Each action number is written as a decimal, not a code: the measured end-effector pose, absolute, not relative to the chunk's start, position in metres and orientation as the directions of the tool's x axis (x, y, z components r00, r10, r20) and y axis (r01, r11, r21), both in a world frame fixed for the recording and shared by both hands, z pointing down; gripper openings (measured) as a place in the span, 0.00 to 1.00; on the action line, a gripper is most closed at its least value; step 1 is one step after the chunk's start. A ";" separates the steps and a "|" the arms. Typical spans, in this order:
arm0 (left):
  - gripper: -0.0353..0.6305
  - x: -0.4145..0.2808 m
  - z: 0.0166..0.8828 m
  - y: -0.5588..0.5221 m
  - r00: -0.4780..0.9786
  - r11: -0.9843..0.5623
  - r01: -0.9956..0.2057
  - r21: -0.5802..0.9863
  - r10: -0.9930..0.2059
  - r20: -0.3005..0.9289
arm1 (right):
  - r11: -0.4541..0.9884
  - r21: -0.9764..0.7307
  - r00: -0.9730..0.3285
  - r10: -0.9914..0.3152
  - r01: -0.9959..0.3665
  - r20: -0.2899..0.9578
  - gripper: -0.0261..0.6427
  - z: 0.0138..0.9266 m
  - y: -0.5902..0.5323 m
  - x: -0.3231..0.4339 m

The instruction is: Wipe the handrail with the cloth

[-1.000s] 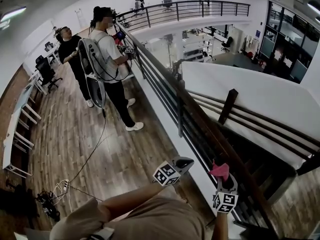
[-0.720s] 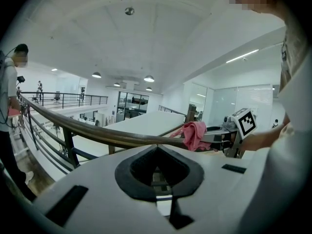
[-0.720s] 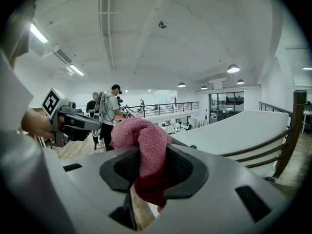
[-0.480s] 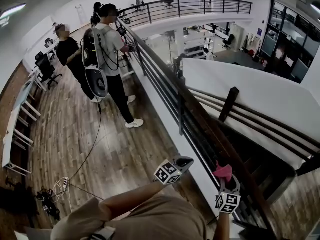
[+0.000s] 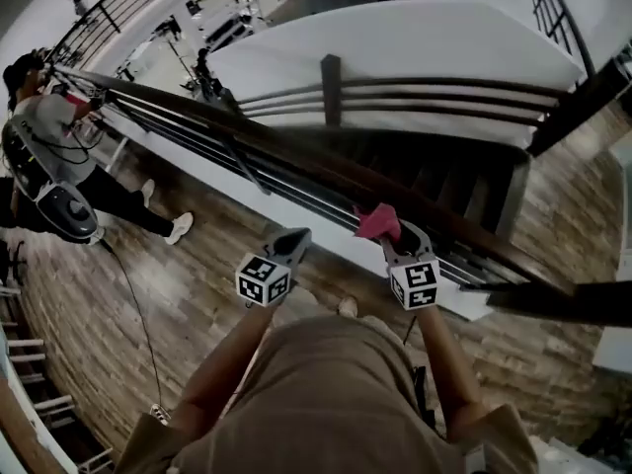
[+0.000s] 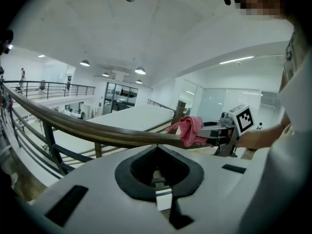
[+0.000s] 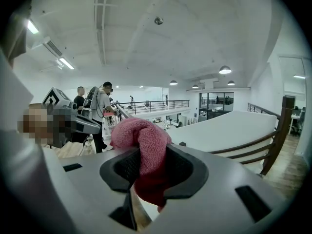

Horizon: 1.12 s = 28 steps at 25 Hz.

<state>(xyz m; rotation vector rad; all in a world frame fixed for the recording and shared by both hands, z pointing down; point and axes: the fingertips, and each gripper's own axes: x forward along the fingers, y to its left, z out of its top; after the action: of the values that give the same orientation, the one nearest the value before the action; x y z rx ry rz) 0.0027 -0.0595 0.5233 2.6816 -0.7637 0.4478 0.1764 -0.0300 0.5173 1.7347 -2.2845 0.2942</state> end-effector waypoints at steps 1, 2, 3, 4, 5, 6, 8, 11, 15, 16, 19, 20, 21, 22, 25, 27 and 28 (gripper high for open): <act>0.08 0.009 0.524 -0.064 0.819 -0.821 -0.530 0.213 -0.431 0.378 | 0.257 0.004 -0.242 -0.914 -0.966 0.324 0.25 0.515 -0.034 0.178; 0.08 0.017 0.523 -0.064 0.833 -0.835 -0.505 0.220 -0.405 0.377 | 0.242 0.012 -0.224 -0.917 -0.970 0.330 0.25 0.511 -0.034 0.181; 0.08 0.025 0.522 -0.063 0.848 -0.848 -0.477 0.230 -0.376 0.374 | 0.224 0.017 -0.205 -0.917 -0.974 0.341 0.25 0.508 -0.032 0.183; 0.08 0.031 0.520 -0.063 0.862 -0.862 -0.448 0.240 -0.345 0.371 | 0.207 0.020 -0.187 -0.916 -0.978 0.354 0.25 0.507 -0.030 0.184; 0.08 0.035 0.519 -0.064 0.874 -0.874 -0.418 0.247 -0.314 0.370 | 0.190 0.024 -0.168 -0.915 -0.981 0.366 0.25 0.509 -0.030 0.182; 0.08 0.035 0.521 -0.066 0.884 -0.886 -0.388 0.252 -0.281 0.373 | 0.174 0.026 -0.151 -0.914 -0.984 0.377 0.25 0.512 -0.031 0.178; 0.08 0.036 0.530 -0.068 0.897 -0.908 -0.329 0.260 -0.214 0.388 | 0.145 0.022 -0.124 -0.904 -0.989 0.409 0.25 0.523 -0.032 0.168; 0.08 0.034 0.534 -0.067 0.905 -0.932 -0.253 0.261 -0.132 0.405 | 0.114 0.017 -0.094 -0.891 -0.993 0.445 0.25 0.528 -0.027 0.156; 0.08 0.008 0.512 -0.067 0.911 -0.943 -0.191 0.272 -0.067 0.407 | 0.084 0.037 -0.056 -0.877 -0.996 0.478 0.25 0.509 -0.022 0.122; 0.08 0.000 0.508 -0.069 0.912 -0.943 -0.188 0.274 -0.064 0.406 | 0.084 0.041 -0.054 -0.875 -0.996 0.481 0.25 0.506 -0.023 0.114; 0.08 -0.014 0.509 -0.068 0.912 -0.943 -0.176 0.281 -0.049 0.408 | 0.072 0.042 -0.042 -0.868 -0.997 0.495 0.25 0.508 -0.021 0.100; 0.08 -0.020 0.509 -0.067 0.913 -0.943 -0.169 0.286 -0.041 0.406 | 0.065 0.044 -0.034 -0.865 -0.997 0.501 0.25 0.506 -0.019 0.092; 0.08 -0.028 0.506 -0.066 0.915 -0.943 -0.163 0.290 -0.034 0.403 | 0.061 0.049 -0.028 -0.863 -0.997 0.504 0.25 0.503 -0.018 0.084; 0.08 -0.034 0.503 -0.066 0.916 -0.943 -0.160 0.293 -0.031 0.401 | 0.059 0.054 -0.024 -0.863 -0.997 0.505 0.25 0.498 -0.018 0.077; 0.08 -0.030 0.499 -0.063 0.912 -0.942 -0.157 0.297 -0.023 0.409 | 0.057 0.054 -0.022 -0.865 -0.997 0.502 0.25 0.490 -0.016 0.080; 0.08 -0.023 0.501 -0.059 0.909 -0.941 -0.156 0.299 -0.018 0.417 | 0.055 0.049 -0.023 -0.863 -0.997 0.504 0.25 0.490 -0.012 0.088; 0.08 -0.022 0.503 -0.057 0.909 -0.941 -0.156 0.299 -0.018 0.417 | 0.055 0.049 -0.023 -0.862 -0.997 0.506 0.25 0.491 -0.009 0.088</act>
<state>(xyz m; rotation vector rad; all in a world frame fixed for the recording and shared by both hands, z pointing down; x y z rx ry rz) -0.0223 -0.0566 0.5028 2.7428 -0.1294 0.5953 0.0878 -0.0088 0.4915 1.8599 -1.9396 0.4547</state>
